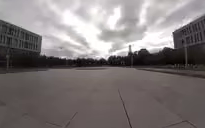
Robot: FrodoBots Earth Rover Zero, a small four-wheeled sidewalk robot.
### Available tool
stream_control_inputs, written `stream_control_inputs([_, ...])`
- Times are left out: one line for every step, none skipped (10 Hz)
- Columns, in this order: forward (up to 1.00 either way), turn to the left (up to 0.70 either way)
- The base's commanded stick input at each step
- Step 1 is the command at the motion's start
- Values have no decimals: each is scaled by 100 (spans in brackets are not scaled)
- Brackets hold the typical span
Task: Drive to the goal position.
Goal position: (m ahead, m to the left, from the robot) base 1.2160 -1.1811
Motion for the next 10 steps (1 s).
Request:
stream_control_inputs([70,0])
stream_control_inputs([70,0])
stream_control_inputs([70,0])
stream_control_inputs([70,0])
stream_control_inputs([70,0])
stream_control_inputs([70,0])
stream_control_inputs([70,0])
stream_control_inputs([70,0])
stream_control_inputs([70,0])
stream_control_inputs([70,0])
